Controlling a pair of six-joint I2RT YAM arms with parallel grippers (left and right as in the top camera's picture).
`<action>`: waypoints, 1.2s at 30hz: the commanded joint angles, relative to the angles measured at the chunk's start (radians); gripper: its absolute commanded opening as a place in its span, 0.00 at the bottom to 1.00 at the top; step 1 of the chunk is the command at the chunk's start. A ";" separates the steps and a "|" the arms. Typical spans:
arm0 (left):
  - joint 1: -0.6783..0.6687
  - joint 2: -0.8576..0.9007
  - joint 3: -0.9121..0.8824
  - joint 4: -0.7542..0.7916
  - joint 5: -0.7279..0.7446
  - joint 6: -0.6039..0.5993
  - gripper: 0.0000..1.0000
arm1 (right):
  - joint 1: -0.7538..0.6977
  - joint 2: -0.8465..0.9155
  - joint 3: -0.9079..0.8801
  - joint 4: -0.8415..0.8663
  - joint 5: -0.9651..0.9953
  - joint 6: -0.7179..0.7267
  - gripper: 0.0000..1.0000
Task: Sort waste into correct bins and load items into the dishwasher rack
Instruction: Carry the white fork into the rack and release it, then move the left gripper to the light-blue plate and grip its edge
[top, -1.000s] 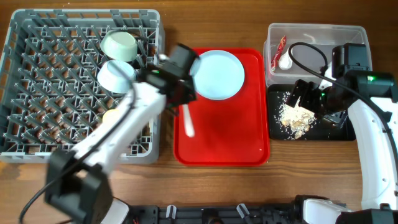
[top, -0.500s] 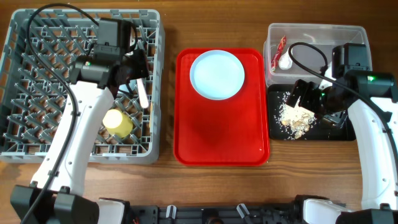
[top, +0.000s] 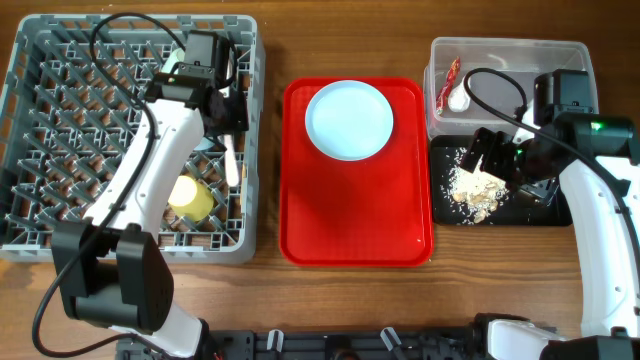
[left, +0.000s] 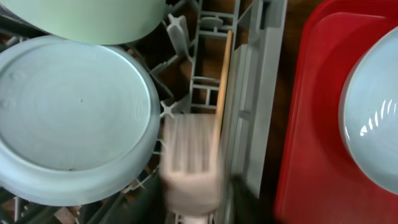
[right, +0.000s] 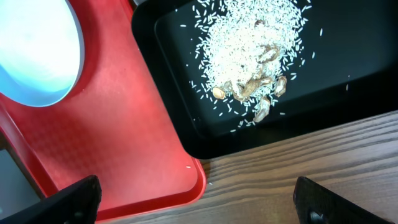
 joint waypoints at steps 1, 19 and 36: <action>0.003 -0.010 0.010 0.000 -0.008 0.016 0.56 | 0.000 -0.017 0.017 -0.001 0.014 -0.002 1.00; -0.162 -0.090 0.010 0.122 0.324 -0.036 0.64 | 0.000 -0.017 0.017 0.003 0.014 0.000 1.00; -0.493 0.245 0.010 0.316 0.216 0.200 0.69 | 0.000 -0.017 0.017 0.002 0.014 0.000 1.00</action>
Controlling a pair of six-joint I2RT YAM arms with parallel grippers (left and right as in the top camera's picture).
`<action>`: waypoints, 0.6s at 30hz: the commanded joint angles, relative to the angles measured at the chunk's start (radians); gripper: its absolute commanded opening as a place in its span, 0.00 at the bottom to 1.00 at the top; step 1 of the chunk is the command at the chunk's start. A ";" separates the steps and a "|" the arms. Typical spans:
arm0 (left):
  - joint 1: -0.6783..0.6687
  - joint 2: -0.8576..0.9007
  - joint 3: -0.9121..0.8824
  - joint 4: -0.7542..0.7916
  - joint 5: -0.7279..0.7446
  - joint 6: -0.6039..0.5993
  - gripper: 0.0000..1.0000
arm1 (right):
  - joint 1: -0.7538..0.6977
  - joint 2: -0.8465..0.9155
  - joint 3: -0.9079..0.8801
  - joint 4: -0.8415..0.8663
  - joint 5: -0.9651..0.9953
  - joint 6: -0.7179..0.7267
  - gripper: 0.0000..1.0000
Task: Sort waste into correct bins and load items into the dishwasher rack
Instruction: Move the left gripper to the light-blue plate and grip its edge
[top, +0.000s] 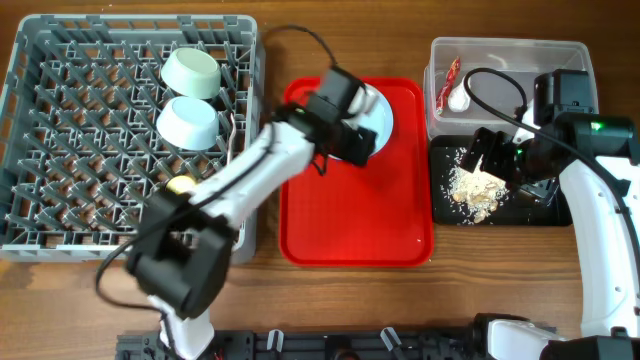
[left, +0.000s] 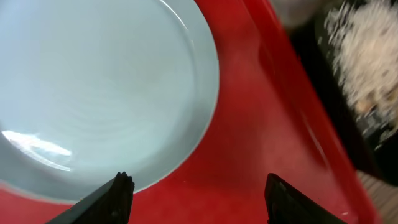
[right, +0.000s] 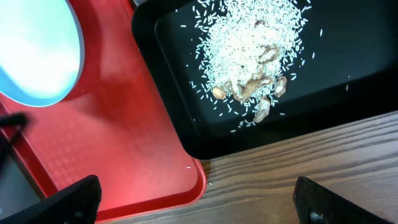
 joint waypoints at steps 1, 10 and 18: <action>-0.047 0.082 0.008 0.020 -0.088 0.093 0.70 | 0.000 -0.017 0.017 0.001 0.014 0.000 1.00; -0.071 0.151 0.008 0.002 -0.153 0.092 0.63 | 0.000 -0.017 0.017 0.002 0.014 0.000 1.00; -0.071 0.151 0.008 -0.116 -0.153 0.092 0.19 | 0.000 -0.017 0.017 0.003 0.014 -0.002 1.00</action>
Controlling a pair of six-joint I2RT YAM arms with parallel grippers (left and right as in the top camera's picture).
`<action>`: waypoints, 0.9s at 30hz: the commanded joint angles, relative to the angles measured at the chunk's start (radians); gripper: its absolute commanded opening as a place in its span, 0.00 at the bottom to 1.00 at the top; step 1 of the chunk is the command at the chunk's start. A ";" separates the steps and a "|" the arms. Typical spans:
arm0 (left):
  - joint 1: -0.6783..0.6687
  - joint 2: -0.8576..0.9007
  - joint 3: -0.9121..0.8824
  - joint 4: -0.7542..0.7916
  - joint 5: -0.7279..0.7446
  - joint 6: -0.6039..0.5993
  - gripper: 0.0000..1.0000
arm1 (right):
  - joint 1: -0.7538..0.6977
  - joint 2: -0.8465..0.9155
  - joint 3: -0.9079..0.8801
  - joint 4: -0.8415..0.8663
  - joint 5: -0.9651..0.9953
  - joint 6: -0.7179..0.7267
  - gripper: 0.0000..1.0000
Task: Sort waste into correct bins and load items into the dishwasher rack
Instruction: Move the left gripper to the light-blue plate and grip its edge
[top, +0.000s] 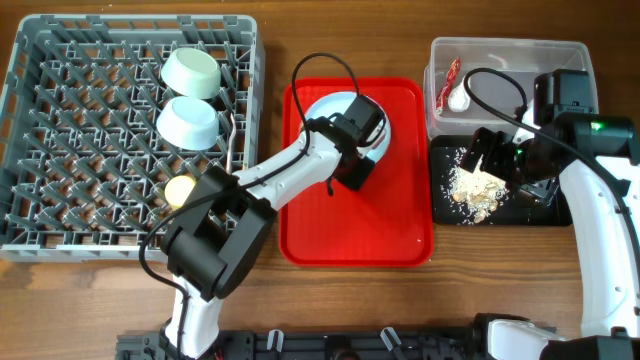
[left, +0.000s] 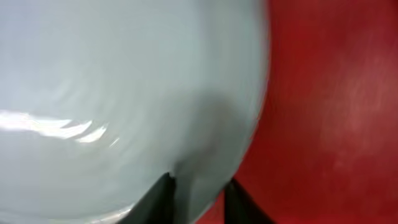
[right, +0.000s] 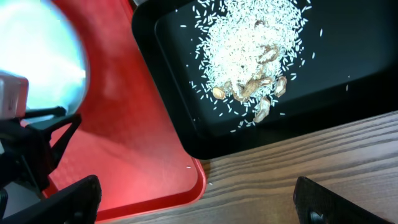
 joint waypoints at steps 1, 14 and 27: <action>-0.002 0.011 0.008 -0.029 -0.010 0.003 0.17 | 0.000 -0.017 0.017 0.003 0.014 -0.002 1.00; -0.002 0.010 0.008 -0.014 -0.009 0.000 0.04 | 0.000 -0.017 0.017 0.002 0.014 -0.002 1.00; -0.006 -0.103 0.027 0.005 -0.006 -0.038 0.04 | 0.000 -0.017 0.017 0.002 0.014 -0.002 1.00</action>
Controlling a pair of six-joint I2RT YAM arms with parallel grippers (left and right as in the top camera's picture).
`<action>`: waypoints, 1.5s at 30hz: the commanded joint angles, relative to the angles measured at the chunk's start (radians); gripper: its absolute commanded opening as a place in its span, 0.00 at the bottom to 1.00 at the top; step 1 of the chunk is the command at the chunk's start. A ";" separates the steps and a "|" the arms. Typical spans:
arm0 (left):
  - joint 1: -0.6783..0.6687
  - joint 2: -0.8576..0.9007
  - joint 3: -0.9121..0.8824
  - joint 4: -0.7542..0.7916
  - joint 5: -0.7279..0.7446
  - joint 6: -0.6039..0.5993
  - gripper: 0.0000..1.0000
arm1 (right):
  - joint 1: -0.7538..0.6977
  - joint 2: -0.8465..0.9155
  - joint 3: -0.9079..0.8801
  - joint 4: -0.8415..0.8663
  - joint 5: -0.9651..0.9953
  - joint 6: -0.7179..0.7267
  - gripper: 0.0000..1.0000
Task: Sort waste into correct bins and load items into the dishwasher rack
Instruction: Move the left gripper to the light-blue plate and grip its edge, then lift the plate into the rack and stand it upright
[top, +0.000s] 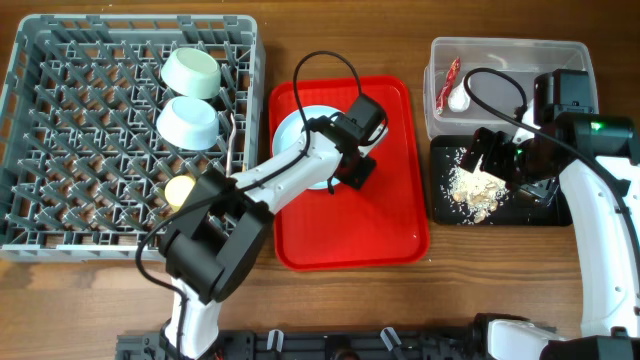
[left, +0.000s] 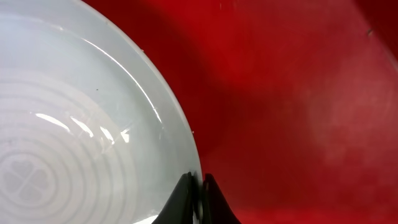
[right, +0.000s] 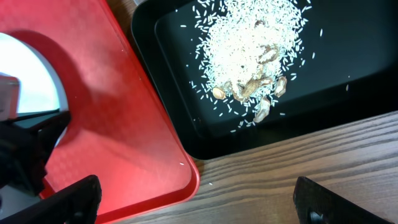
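A pale blue plate (top: 290, 135) lies on the red tray (top: 370, 220), at its upper left. My left gripper (top: 346, 172) is shut on the plate's right rim, and my left arm covers part of the plate. In the left wrist view the two fingertips pinch the rim of the plate (left: 81, 137) at the left gripper (left: 198, 190). The grey dishwasher rack (top: 60, 200) holds two bowls (top: 188, 120), a yellow cup (top: 180, 189) and cutlery. My right gripper (right: 196, 205) is open over the near left corner of the black tray (right: 298, 93) of rice and nuts.
A clear bin (top: 505, 60) at the back right holds a red wrapper (top: 451, 72) and a white scrap. The black tray (top: 545, 215) lies in front of it. Bare wood runs along the table's front edge (top: 330, 300).
The left fingers stood astride the plate's rim and are now shut on it. The plate lies further left on the tray. The red tray sits slightly further left. The right arm is unmoved.
The left gripper was over the rack beside the bowls, with a fork below it. Then it was open over the plate on the red tray. Then its fingers straddled the plate's right rim, and now they pinch it with the plate further left.
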 joint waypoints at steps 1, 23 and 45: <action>0.000 -0.101 0.024 0.003 0.010 -0.041 0.04 | 0.000 -0.017 0.017 0.002 0.014 -0.002 1.00; 0.356 -0.602 0.039 0.004 0.233 -0.277 0.04 | 0.000 -0.017 0.017 0.002 0.014 -0.002 1.00; 0.738 -0.367 0.039 -0.001 0.818 -0.294 0.04 | 0.000 -0.017 0.017 -0.002 0.014 -0.002 1.00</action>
